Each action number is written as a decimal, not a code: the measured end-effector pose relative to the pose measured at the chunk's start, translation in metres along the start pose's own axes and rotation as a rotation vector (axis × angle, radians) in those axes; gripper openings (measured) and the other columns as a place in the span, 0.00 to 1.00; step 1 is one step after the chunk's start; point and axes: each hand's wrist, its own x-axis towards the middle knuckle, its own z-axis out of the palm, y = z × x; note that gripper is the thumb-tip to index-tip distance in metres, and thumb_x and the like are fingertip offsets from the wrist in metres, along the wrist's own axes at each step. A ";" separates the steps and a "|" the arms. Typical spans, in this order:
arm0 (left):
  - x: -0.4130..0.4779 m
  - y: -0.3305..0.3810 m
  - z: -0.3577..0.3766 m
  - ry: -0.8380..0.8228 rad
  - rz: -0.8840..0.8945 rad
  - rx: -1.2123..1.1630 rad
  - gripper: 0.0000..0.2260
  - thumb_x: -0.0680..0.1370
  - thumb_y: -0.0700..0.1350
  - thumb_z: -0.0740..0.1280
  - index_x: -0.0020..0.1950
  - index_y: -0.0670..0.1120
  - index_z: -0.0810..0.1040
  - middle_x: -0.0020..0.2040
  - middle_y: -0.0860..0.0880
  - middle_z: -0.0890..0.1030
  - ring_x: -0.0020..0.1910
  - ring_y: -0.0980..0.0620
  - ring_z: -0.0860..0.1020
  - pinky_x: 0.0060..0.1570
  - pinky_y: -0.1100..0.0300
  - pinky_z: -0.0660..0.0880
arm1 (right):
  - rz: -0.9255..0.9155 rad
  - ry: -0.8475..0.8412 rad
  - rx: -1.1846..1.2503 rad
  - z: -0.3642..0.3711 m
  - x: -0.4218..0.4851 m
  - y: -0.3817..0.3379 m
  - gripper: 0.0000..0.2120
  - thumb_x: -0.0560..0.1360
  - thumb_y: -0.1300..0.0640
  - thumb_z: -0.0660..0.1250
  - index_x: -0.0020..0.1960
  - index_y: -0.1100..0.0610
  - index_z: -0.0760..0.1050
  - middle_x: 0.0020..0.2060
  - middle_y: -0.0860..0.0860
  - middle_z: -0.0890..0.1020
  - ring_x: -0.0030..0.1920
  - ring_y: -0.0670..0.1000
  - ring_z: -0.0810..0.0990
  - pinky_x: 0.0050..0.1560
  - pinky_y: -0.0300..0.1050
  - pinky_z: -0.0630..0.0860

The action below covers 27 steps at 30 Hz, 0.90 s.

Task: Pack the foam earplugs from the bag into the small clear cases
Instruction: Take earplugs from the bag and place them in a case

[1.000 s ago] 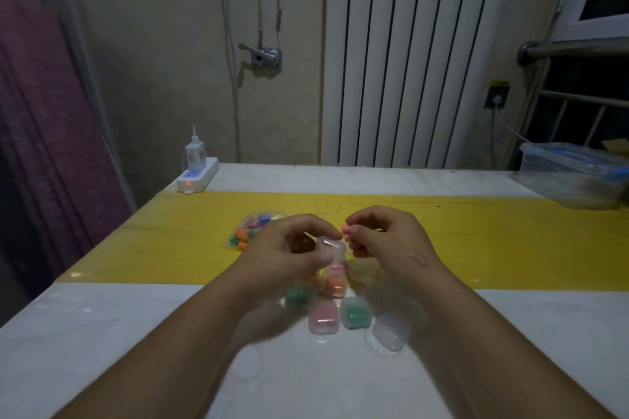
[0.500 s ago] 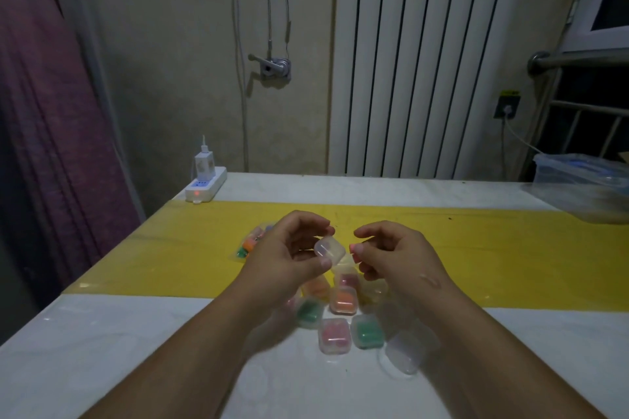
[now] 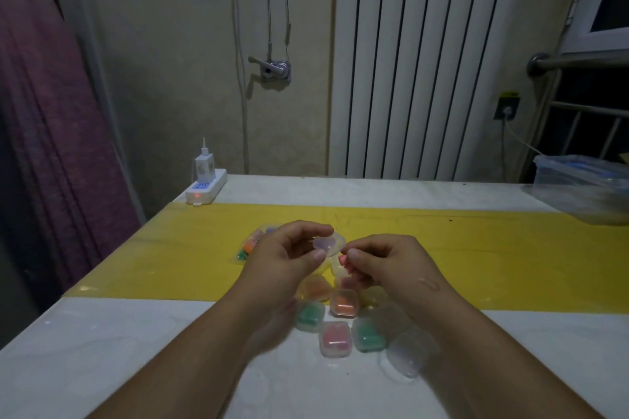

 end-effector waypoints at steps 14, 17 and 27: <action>-0.007 0.006 0.006 -0.023 0.008 0.038 0.16 0.71 0.29 0.72 0.51 0.48 0.81 0.51 0.49 0.83 0.48 0.51 0.82 0.44 0.60 0.81 | -0.066 -0.025 -0.101 0.007 -0.004 -0.001 0.05 0.74 0.64 0.71 0.43 0.58 0.85 0.34 0.59 0.83 0.34 0.50 0.78 0.44 0.54 0.80; -0.007 0.009 0.007 -0.027 -0.010 -0.065 0.14 0.73 0.25 0.67 0.49 0.43 0.81 0.50 0.45 0.84 0.46 0.56 0.82 0.42 0.66 0.79 | -0.081 -0.030 -0.109 0.008 -0.004 -0.001 0.04 0.73 0.64 0.72 0.42 0.58 0.85 0.33 0.58 0.83 0.33 0.49 0.78 0.43 0.53 0.79; 0.000 0.003 -0.001 0.002 0.086 0.129 0.11 0.73 0.38 0.74 0.50 0.54 0.85 0.51 0.52 0.81 0.49 0.51 0.81 0.50 0.57 0.78 | -0.095 0.011 -0.080 0.007 -0.005 -0.001 0.06 0.74 0.65 0.71 0.41 0.58 0.84 0.35 0.61 0.83 0.33 0.53 0.78 0.41 0.54 0.79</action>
